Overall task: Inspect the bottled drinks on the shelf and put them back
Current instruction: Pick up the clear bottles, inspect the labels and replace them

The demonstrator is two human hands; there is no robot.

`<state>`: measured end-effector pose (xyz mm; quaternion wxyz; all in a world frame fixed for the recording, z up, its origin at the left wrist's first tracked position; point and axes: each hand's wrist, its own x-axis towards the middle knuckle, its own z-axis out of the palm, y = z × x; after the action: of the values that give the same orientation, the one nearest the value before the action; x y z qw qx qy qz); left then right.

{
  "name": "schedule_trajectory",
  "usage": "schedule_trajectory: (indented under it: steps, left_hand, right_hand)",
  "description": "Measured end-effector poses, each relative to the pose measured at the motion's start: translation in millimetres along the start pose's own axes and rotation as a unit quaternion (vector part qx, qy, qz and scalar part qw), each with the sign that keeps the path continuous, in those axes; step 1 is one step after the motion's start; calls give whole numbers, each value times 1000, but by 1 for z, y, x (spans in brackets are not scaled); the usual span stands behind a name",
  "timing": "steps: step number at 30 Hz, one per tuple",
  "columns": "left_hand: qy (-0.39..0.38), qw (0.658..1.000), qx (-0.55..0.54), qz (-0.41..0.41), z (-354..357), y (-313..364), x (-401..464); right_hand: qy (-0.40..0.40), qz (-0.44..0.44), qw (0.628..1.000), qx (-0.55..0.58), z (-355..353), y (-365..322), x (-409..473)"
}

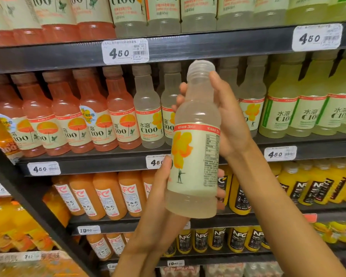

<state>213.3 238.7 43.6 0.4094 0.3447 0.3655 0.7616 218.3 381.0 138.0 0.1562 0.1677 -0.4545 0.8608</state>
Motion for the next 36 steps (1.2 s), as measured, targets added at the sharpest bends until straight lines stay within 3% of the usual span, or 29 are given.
schedule_trajectory:
  steps: [4,9,13,19,22,26,31,33,36]
  left_hand:
    - [112,981,154,29,-8,3,-1]
    - [131,953,264,75,-5,4,1]
    - [111,974,187,58,-3,6,-2]
    - [13,999,-34,-11,3,4,-2]
    - [25,999,-20,-21,-4,2,-2]
    - [101,986,129,13,-14,12,-5]
    - [125,959,252,23,-13,12,-3]
    - [137,961,239,24,-10,7,-3]
    - [111,987,115,12,-11,8,-1]
  right_hand:
    - [18,-45,997,-64,-4,-4,-1]
    - [66,-92,976,-188,-3,-1,-3]
    - [64,-82,980,-172,-1,0,-1]
    - [-32,46,998,42,4,-2,8]
    - [-28,34,999,17,-1,1,11]
    - [5,1,1000,-29,-3,-4,8]
    - [85,-38,973,-213,5,-6,7]
    - [99,-23,965,-241,7,-5,9]
    - [82,9,977,-197,5,-6,11]
